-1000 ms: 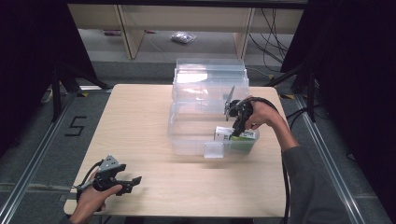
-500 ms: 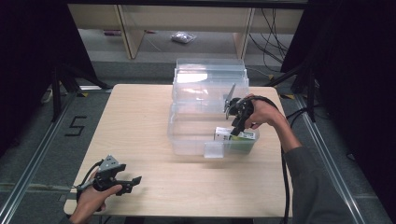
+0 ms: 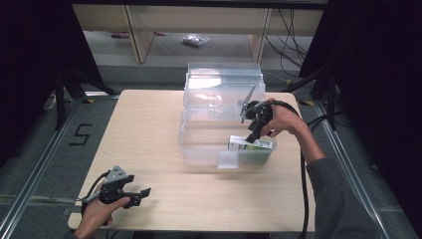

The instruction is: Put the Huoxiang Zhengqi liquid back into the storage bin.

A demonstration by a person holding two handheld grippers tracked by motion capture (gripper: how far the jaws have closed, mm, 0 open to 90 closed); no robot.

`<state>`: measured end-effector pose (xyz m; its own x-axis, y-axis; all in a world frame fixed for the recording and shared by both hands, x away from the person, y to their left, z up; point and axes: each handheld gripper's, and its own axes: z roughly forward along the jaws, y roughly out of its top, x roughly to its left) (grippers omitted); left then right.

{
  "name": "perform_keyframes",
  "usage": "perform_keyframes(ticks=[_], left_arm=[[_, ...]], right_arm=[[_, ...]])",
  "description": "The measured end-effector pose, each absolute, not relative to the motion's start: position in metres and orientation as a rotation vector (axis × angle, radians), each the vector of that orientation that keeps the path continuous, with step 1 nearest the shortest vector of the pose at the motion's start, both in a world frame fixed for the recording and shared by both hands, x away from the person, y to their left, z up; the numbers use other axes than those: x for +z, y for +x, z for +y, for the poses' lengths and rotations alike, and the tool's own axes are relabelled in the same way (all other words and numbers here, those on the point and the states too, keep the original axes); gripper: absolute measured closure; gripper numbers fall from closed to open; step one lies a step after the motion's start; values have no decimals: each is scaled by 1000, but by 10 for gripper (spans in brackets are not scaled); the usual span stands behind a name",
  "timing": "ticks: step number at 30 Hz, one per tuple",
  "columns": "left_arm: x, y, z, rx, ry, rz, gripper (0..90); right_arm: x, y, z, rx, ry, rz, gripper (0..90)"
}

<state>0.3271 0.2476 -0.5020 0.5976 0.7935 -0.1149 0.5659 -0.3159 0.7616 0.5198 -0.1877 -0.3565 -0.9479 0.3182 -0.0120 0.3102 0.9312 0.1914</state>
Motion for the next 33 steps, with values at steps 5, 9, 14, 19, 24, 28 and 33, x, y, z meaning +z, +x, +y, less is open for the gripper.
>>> perform_keyframes(ticks=[5, 9, 14, 19, 24, 28, 33], left_arm=[[-501, 327, 248, 358, 2028, 1078, 160], [-501, 327, 248, 358, 2026, 1079, 160], [-501, 327, 248, 358, 2026, 1079, 160], [-501, 327, 248, 358, 2027, 1079, 160], [-502, 327, 248, 359, 2020, 1076, 160], [-502, 327, 248, 359, 2020, 1077, 160], [-502, 327, 248, 359, 2021, 1077, 160]], right_arm=[[-353, 519, -189, 344, 527, 3017, 405], [-352, 519, -191, 332, 576, 2996, 363], [-350, 518, -190, 372, 644, 2975, 328], [-350, 515, -191, 419, 683, 2965, 307], [-352, 510, -194, 422, 691, 2951, 306], [-350, 508, -198, 457, 713, 2934, 306], [-352, 503, -202, 471, 739, 2928, 300]])
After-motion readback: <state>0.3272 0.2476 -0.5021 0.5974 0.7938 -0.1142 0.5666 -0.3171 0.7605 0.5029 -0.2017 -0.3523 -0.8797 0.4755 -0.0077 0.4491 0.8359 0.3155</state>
